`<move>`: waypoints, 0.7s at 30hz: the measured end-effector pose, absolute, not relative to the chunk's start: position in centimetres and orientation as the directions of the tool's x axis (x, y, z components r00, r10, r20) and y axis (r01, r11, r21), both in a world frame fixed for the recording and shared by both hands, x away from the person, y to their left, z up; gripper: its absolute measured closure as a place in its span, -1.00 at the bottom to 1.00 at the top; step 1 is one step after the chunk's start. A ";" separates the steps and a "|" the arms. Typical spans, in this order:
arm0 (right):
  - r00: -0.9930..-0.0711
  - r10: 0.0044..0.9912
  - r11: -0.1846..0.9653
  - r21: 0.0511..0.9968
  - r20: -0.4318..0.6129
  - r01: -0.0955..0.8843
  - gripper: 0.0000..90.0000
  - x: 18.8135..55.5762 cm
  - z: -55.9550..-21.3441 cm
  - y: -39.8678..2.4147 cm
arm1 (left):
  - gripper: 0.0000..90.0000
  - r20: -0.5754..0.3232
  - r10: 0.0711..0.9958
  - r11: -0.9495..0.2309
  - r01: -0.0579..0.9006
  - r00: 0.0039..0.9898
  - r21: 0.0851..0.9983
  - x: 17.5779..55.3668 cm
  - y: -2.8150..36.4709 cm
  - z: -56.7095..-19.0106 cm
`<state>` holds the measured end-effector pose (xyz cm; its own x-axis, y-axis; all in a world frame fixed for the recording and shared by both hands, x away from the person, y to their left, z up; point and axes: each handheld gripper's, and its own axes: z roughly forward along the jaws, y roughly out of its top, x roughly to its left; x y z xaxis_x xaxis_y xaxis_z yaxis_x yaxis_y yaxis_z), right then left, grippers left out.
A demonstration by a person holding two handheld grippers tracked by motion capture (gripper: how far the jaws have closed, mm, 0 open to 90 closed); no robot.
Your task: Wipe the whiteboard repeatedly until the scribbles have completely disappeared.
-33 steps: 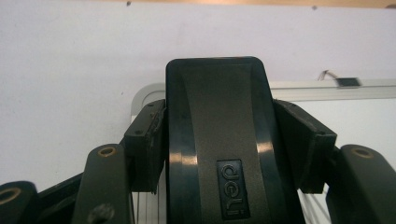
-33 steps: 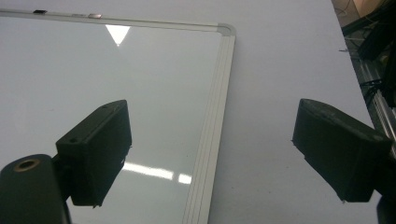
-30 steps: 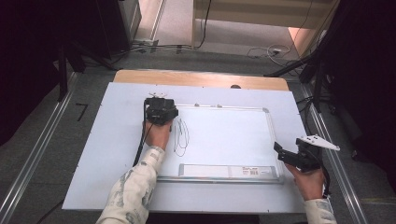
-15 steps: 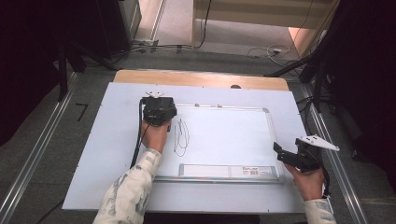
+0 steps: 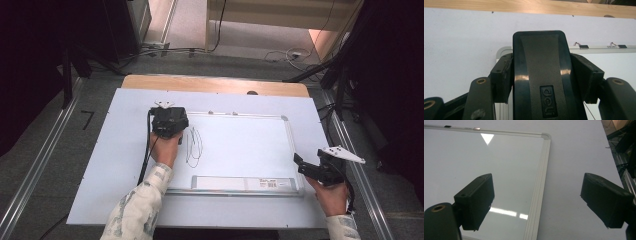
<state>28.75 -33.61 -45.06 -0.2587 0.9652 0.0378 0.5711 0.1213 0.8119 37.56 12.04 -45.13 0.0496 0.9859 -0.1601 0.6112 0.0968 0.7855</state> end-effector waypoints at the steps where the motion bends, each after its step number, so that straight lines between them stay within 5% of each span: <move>1: -0.259 0.965 0.122 0.812 0.037 0.571 -0.77 28.8 -45.1 -33.6 | -0.12 -0.160 0.986 0.096 0.611 0.050 0.786 37.5 12.1 -45.1; 21: -0.255 0.966 0.129 0.809 0.027 0.573 -0.77 28.9 -45.2 -33.5 | -0.12 -0.158 0.981 0.051 0.637 0.113 0.769 36.3 10.8 -46.6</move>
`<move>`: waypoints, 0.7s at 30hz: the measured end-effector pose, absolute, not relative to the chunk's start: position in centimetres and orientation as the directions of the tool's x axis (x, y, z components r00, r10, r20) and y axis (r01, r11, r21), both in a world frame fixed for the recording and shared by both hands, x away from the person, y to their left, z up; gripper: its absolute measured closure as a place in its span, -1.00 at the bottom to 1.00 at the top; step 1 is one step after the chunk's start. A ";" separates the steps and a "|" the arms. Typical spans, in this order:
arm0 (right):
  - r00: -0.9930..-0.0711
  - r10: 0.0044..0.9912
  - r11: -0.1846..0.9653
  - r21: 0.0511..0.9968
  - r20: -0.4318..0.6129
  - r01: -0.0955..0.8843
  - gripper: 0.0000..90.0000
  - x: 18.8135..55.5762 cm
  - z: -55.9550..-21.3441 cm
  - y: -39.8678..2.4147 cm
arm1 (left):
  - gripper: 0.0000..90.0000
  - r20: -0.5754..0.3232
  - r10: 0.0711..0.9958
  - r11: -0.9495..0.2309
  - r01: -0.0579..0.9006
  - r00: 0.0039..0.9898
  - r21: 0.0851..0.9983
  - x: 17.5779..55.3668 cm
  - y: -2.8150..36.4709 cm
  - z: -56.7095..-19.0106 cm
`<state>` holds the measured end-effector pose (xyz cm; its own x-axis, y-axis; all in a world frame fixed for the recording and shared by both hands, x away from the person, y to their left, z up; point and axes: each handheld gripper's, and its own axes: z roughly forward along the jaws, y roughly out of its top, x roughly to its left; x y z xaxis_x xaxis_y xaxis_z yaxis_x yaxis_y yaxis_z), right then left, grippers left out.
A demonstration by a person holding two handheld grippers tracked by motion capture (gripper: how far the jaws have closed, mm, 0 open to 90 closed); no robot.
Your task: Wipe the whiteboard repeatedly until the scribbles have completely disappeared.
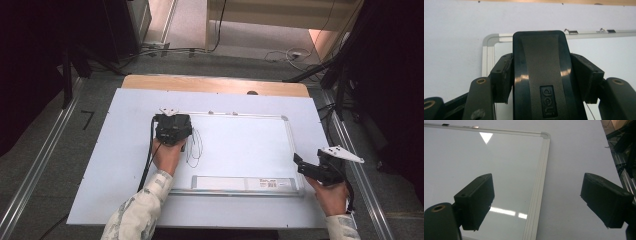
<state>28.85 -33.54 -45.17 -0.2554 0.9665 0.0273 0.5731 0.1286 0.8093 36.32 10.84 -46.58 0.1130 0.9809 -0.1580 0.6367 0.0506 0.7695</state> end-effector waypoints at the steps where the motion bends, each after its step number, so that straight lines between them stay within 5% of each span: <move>1: -0.255 0.967 0.129 0.809 0.027 0.574 -0.77 28.9 -45.2 -33.5 | -0.12 -0.157 0.981 0.047 0.640 0.115 0.767 36.3 10.7 -46.7; 21: -0.257 0.966 0.130 0.811 0.026 0.571 -0.77 28.8 -45.2 -33.6 | -0.12 -0.058 0.987 -0.057 0.671 0.147 0.740 37.0 9.0 -49.1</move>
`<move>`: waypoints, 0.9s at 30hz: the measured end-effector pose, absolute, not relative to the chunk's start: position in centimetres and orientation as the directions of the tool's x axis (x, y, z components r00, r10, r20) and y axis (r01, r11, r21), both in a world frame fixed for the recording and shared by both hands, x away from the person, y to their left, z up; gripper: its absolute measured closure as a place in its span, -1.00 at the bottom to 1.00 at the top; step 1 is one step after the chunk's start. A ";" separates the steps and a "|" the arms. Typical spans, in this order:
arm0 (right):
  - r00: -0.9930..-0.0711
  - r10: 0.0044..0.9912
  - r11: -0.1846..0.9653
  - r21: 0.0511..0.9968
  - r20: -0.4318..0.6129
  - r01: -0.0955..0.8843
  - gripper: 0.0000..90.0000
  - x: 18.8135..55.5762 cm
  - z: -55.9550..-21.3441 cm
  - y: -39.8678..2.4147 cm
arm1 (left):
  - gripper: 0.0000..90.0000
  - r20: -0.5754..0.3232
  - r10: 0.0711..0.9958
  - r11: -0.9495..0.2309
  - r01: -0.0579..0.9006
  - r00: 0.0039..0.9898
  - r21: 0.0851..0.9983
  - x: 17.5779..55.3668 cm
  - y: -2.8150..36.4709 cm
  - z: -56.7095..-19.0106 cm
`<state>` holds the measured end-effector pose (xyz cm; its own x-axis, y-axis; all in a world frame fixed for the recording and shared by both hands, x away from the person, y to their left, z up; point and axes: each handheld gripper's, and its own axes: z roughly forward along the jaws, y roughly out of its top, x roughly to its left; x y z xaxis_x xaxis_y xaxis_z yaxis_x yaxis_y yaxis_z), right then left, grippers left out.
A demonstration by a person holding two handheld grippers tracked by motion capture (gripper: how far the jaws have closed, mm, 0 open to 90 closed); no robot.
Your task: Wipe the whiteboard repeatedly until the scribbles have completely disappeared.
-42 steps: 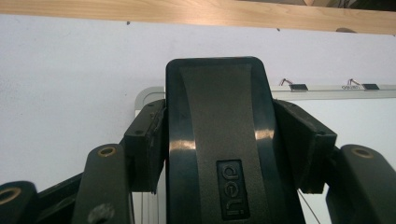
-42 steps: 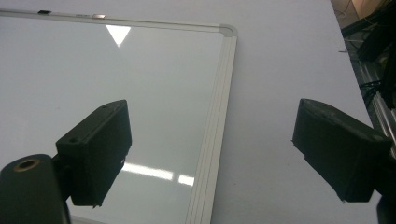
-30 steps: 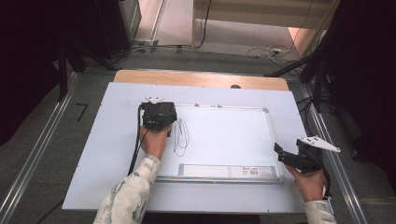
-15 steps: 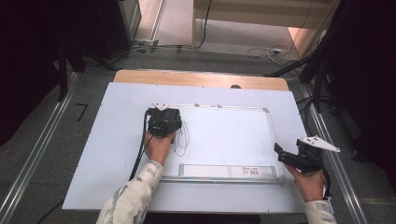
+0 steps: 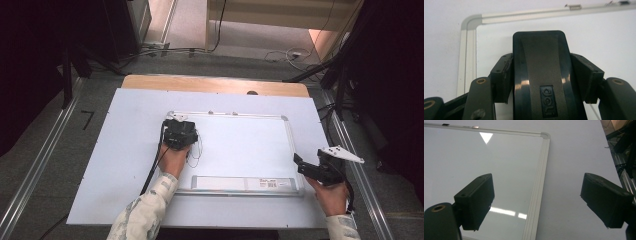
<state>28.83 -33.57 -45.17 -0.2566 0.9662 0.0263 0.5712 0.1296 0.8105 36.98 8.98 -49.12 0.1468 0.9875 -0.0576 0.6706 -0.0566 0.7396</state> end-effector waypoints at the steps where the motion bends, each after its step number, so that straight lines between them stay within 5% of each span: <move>1: -0.257 0.966 0.130 0.811 0.026 0.571 -0.77 28.8 -45.2 -33.6 | -0.12 -0.058 0.987 -0.057 0.671 0.147 0.740 37.0 9.0 -49.1; 13: -0.255 0.966 0.127 0.810 0.030 0.573 -0.77 28.8 -45.2 -33.6 | -0.12 -0.047 0.992 -0.042 0.670 0.114 0.741 39.5 9.4 -49.1; 27: -0.257 0.966 0.127 0.810 0.030 0.573 -0.77 28.9 -45.2 -33.6 | -0.12 -0.047 0.979 -0.098 0.669 0.196 0.737 39.3 6.0 -49.0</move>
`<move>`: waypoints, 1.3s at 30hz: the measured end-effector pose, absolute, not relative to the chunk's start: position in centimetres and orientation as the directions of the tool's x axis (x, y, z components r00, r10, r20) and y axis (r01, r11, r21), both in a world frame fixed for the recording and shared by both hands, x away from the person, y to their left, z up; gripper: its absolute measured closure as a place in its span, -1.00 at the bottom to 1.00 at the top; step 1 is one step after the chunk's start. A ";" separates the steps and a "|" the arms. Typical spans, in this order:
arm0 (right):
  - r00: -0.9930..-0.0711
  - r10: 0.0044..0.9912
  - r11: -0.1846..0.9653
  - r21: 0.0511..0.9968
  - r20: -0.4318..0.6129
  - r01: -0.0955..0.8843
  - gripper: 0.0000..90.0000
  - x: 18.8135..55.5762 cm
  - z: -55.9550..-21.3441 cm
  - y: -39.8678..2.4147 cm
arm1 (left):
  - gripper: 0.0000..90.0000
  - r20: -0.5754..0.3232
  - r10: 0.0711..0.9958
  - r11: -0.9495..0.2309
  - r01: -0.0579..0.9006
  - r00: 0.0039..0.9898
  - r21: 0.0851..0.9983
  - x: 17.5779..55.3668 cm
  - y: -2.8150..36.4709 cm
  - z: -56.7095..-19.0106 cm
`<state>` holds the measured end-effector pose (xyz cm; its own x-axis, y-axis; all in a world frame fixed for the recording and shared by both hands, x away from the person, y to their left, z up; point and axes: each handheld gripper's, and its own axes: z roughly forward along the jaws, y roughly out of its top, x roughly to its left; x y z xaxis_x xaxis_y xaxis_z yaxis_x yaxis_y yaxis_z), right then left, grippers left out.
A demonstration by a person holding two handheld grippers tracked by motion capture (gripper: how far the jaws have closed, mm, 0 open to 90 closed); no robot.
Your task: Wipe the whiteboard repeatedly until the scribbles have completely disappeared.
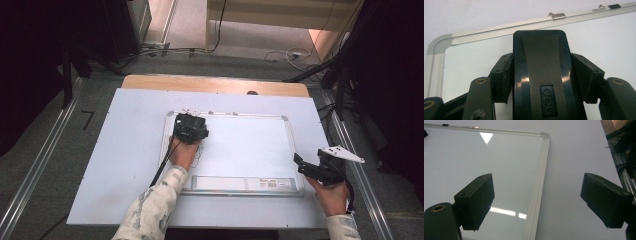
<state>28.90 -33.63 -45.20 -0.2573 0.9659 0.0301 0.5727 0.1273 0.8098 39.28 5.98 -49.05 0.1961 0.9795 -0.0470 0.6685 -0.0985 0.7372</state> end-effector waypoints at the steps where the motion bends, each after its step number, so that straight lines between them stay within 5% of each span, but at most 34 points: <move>1: -0.258 0.966 0.128 0.809 0.029 0.573 -0.77 28.9 -45.2 -33.6 | -0.12 -0.052 0.979 -0.097 0.668 0.199 0.738 39.3 6.0 -49.1; 18: -0.253 0.967 0.126 0.810 0.029 0.573 -0.77 28.8 -45.2 -33.8 | -0.14 -0.056 0.988 -0.059 0.680 0.146 0.731 39.2 9.2 -49.1; 39: -0.253 0.967 0.122 0.812 0.033 0.571 -0.77 28.7 -45.2 -33.8 | -0.14 -0.050 0.975 -0.111 0.673 0.216 0.731 40.8 5.3 -49.0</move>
